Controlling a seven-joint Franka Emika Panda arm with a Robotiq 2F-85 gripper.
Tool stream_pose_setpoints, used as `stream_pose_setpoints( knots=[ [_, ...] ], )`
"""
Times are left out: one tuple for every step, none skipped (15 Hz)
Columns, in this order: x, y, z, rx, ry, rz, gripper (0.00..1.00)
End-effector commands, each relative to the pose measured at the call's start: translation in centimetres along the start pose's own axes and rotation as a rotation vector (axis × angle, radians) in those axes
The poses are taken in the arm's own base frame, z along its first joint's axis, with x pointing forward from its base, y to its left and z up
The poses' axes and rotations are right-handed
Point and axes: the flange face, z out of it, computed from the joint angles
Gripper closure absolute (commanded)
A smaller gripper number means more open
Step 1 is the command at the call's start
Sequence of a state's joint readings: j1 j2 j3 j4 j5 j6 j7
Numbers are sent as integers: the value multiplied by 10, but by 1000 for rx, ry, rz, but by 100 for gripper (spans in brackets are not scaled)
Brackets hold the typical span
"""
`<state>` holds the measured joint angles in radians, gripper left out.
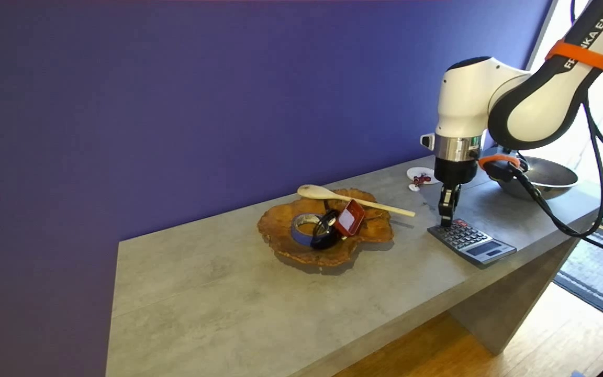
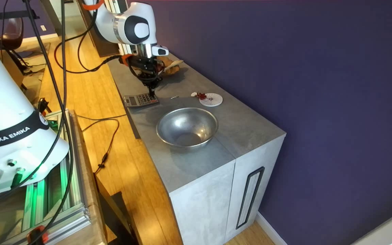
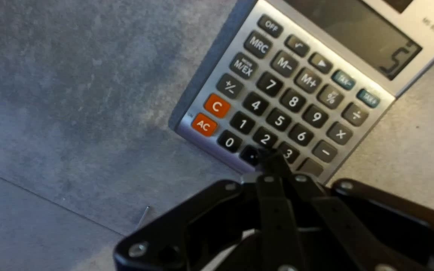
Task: Press the formula 4 + 1 = on the calculator
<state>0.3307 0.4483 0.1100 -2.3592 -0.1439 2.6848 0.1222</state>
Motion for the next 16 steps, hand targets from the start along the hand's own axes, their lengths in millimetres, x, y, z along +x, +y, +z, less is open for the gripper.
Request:
stream_pose_setpoints(
  knots=[
    [8, 2, 2, -21, 0, -27, 100],
    [9, 2, 2, -22, -3, -30, 100],
    [10, 2, 3, -23, -5, -33, 100],
    [10, 1, 4, -21, -8, -36, 100],
    [10, 1, 5, -19, -10, -39, 100],
    [10, 1, 5, -19, -13, -40, 100],
    [10, 1, 5, -19, -15, -41, 100],
    [10, 0, 5, -20, -17, -42, 100],
    [10, 0, 6, -20, -19, -42, 100],
    [10, -1, 7, -20, -21, -42, 100],
    [9, 0, 10, -21, -24, -37, 100],
    [9, 0, 12, -23, -28, -37, 100],
    [9, -1, 15, -21, -28, -34, 100],
    [9, -1, 17, -20, -29, -31, 100],
    [10, -2, 19, -20, -30, -31, 100],
    [10, -3, 22, -21, -35, -31, 100]
  ],
)
